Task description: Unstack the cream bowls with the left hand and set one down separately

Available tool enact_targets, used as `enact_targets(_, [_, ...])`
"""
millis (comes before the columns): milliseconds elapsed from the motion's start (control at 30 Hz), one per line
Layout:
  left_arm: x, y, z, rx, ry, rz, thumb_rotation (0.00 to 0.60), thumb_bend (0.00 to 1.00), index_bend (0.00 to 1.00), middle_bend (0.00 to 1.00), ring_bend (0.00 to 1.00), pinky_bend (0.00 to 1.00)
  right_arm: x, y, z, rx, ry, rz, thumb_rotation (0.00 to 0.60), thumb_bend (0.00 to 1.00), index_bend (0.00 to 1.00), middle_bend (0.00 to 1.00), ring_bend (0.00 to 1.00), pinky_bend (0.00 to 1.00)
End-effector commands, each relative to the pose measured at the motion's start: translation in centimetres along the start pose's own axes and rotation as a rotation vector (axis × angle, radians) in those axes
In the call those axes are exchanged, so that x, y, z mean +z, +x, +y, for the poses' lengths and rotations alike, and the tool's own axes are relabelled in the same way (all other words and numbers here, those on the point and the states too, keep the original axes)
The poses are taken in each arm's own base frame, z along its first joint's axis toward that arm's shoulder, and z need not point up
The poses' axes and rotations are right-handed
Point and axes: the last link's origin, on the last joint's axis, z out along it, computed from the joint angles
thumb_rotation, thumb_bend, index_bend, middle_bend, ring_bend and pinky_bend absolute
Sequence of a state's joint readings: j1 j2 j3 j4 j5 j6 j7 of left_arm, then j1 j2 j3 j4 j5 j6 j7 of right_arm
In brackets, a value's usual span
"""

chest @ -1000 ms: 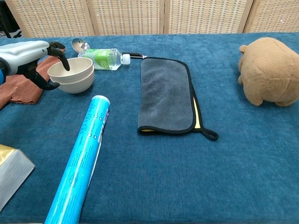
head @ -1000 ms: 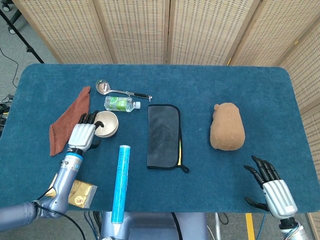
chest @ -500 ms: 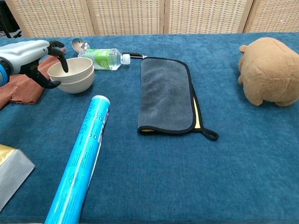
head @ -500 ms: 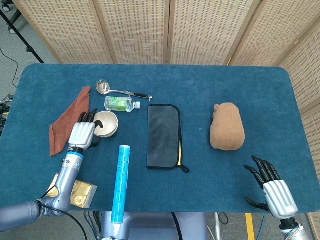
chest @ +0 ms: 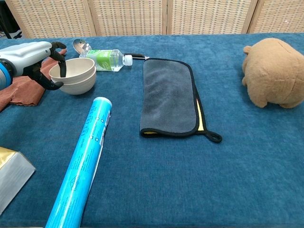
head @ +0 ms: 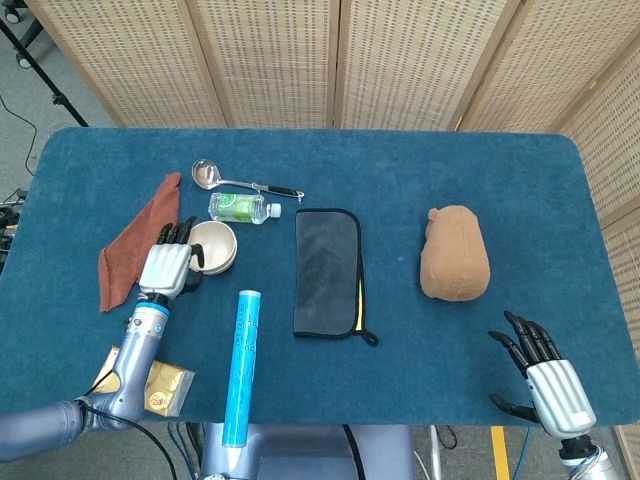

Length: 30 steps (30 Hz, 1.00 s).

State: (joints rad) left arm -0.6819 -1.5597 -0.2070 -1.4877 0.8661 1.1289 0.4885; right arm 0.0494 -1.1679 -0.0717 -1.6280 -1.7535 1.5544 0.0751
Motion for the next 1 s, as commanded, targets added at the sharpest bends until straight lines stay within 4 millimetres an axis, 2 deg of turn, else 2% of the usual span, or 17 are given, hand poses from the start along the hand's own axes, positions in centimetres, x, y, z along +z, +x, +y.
enact_targets(33, [0.0,0.0,0.0,0.0,-0.002,0.003,0.6,0.37,0.62,0.02,0.08,0.05,0.0,0.0,0.0,0.0,0.001,0.0,0.6,0.0,0.16,0.0,0.0,0.07])
enact_targets(500, [-0.1,0.5,0.0,0.002,-0.003,0.02,0.6,0.37,0.65,0.02,0.08,0.05,0.0,0.1,0.0,0.001,0.0,0.002,0.6,0.0,0.16,0.0,0.0,0.07])
enact_targets(1000, [-0.4,3.1,0.6,-0.007,-0.017,0.068,0.6,0.37,0.65,0.02,0.08,0.05,-0.1,0.2,0.2,0.006,-0.003,0.004,0.6,0.0,0.16,0.0,0.0,0.07])
